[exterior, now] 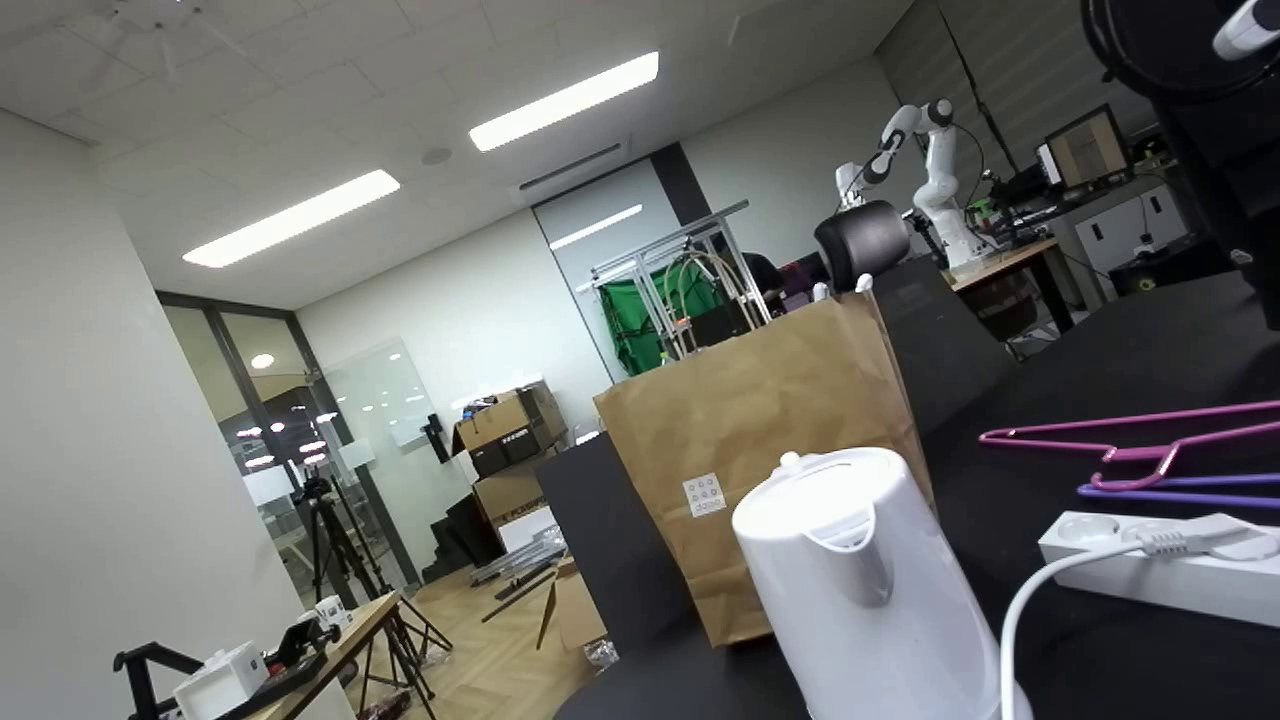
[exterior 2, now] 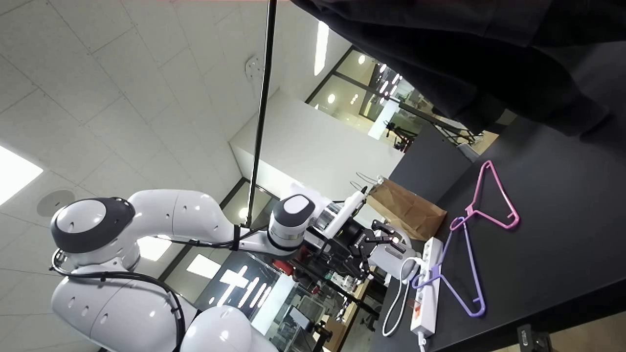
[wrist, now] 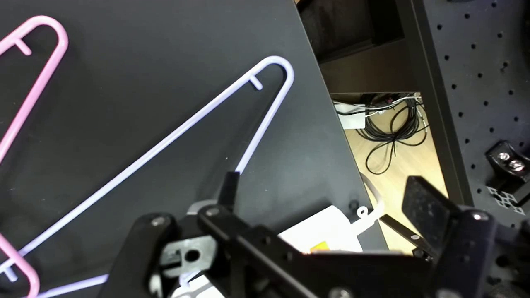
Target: Hang the blue coat hanger on the rod
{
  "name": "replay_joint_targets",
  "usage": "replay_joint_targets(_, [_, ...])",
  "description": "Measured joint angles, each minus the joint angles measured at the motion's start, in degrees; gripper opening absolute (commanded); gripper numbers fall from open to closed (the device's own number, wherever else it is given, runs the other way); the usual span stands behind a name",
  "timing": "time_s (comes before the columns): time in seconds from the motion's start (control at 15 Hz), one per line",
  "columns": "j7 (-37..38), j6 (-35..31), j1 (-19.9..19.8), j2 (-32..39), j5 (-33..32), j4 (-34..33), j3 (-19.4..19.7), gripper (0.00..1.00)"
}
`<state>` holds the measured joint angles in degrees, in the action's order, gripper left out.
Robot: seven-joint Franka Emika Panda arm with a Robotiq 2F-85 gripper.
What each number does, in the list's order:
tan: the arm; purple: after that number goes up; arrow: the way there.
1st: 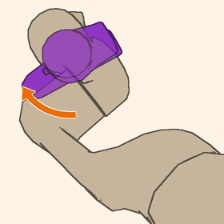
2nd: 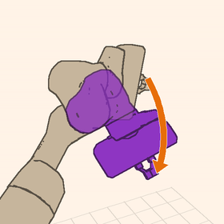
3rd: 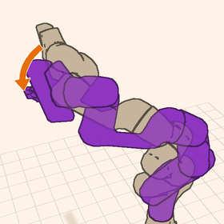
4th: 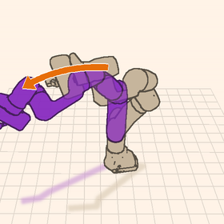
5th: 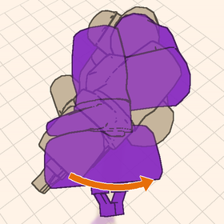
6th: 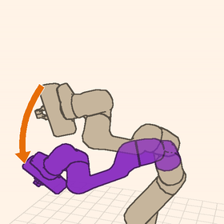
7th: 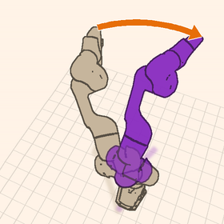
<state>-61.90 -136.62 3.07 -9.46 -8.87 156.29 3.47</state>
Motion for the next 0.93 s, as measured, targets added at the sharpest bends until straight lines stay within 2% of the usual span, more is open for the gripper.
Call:
replay_joint_targets(0.27, [5.6, -9.9, -0.6, 0.9, 1.7, 1.9, 0.0, 1.0])
replay_joint_targets(0.47, [8.7, -18.7, -0.6, 4.0, 7.1, 3.0, 0.0, 1.0])
replay_joint_targets(0.73, [8.8, -30.0, -0.4, 10.6, 14.4, 3.0, -1.0, 1.0])
replay_joint_targets(0.93, [7.0, -36.2, -0.5, 14.6, 19.7, 3.0, -3.9, 1.0])
